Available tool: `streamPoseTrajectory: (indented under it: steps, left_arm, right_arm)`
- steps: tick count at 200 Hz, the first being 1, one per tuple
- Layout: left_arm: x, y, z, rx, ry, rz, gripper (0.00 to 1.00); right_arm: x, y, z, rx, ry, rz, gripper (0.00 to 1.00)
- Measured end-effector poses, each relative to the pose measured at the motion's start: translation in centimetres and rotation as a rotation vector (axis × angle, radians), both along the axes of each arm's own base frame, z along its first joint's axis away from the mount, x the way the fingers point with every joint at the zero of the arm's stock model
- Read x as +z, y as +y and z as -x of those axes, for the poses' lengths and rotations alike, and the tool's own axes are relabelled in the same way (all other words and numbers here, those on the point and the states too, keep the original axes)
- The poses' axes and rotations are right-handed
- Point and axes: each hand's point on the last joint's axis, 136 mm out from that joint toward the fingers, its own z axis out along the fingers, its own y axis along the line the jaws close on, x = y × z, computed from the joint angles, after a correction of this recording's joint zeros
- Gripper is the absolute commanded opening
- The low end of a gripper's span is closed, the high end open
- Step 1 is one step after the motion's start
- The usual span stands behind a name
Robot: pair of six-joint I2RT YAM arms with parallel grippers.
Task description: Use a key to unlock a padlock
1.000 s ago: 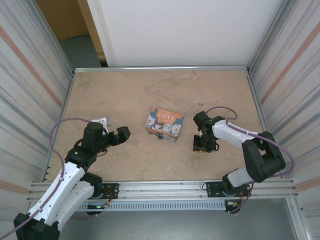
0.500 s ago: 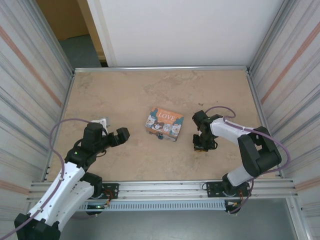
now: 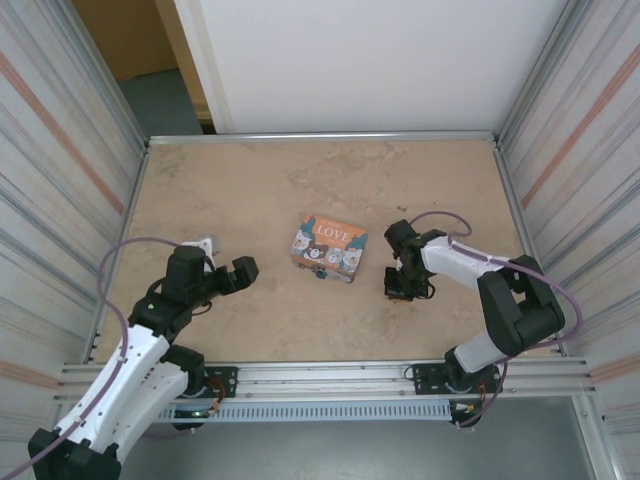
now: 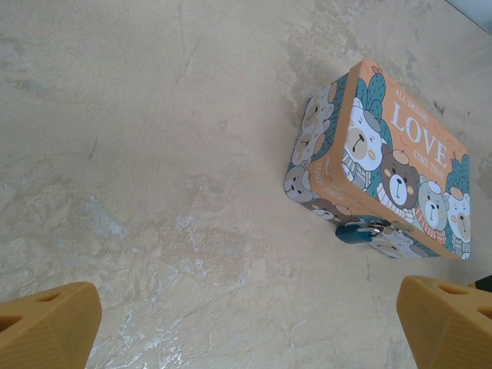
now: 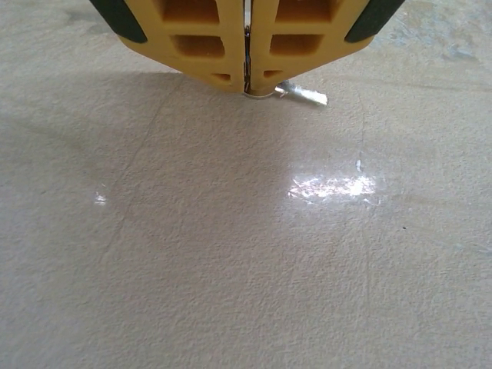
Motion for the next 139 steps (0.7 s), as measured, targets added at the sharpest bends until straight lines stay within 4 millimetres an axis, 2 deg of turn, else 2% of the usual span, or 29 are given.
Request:
streamPoseTrajectory:
  steps: [30,78,117,139]
  left_arm:
    - [0.4,0.1,0.2,0.002,-0.007,0.003,0.99]
    - [1.4,-0.2,0.3,-0.009,-0.029,0.033,0.99]
    - [2.5,-1.9,0.2,-0.044,-0.025,0.149,0.98]
    - [3.4,-3.2,-0.1,-0.059,-0.014,0.248,0.95]
  right_arm:
    - [0.9,0.4,-0.5,0.001,-0.046,-0.027,0.00]
    - [3.6,1.7,-1.7,-0.010,-0.174,-0.138,0.00]
    - [5.7,3.6,-2.6,-0.071,-0.261,-0.290,0.00]
    - [7.8,4.8,-3.5,-0.099,-0.333,-0.372,0.00]
